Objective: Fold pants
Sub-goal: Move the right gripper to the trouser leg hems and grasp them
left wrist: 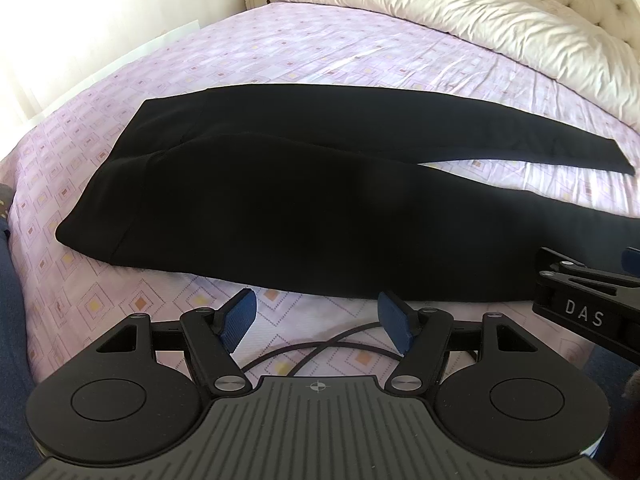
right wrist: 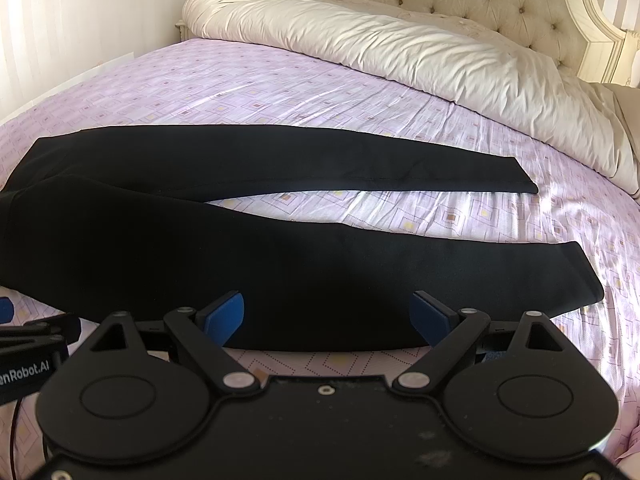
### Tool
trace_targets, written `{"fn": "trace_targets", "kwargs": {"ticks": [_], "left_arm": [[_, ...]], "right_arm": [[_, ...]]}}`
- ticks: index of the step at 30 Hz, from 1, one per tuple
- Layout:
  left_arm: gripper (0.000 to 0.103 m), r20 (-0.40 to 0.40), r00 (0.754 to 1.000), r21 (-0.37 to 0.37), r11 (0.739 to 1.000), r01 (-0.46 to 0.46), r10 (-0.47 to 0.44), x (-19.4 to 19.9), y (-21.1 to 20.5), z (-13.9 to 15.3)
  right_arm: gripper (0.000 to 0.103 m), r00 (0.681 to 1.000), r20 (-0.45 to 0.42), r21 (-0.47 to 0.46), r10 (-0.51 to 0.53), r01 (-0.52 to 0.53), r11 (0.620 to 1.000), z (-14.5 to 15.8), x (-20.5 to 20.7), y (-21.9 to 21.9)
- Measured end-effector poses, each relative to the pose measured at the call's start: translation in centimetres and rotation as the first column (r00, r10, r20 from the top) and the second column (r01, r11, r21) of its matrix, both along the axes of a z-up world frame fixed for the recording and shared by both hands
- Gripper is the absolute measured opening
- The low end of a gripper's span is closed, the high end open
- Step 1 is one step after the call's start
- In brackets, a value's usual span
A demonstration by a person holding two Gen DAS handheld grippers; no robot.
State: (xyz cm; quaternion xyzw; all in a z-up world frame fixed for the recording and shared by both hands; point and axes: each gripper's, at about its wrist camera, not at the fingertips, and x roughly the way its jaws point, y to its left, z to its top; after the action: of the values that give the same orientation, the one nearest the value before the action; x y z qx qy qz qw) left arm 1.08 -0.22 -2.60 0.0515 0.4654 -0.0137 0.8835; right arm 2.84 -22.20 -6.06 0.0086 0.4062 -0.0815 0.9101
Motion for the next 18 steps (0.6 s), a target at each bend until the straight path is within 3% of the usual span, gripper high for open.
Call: {"fn": "trace_targets", "kwargs": {"ticks": [4,6,8,14,18], "left_arm": [[0.062,-0.005,1.0,-0.004,1.0,0.01,-0.01,0.1,-0.1,-0.1],[0.043,-0.012,1.0,-0.007,1.0,0.022,-0.022,0.2,-0.1,-0.2],[0.036,-0.018,0.999,-0.013,1.0,0.026,-0.026,0.4,0.1,-0.3],[0.028,-0.053,0.998,-0.075,0.997,0.023,-0.027,0.9,1.1,-0.9],[0.026,-0.02,0.999,-0.03,0.999,0.043,-0.043,0.6,1.0,-1.0]], "right_arm": [[0.095,1.0,0.002,0.0,0.002,-0.002,1.0,0.0,0.0,0.1],[0.095,1.0,0.001,0.0,0.002,-0.002,1.0,0.0,0.0,0.0],[0.095,1.0,0.002,0.006,0.002,-0.002,1.0,0.1,0.0,-0.1],[0.095,0.999,-0.013,0.095,-0.037,0.038,0.995,0.2,0.3,-1.4],[0.095,0.998,0.0,0.175,-0.069,0.068,0.982,0.7,0.4,-3.0]]}}
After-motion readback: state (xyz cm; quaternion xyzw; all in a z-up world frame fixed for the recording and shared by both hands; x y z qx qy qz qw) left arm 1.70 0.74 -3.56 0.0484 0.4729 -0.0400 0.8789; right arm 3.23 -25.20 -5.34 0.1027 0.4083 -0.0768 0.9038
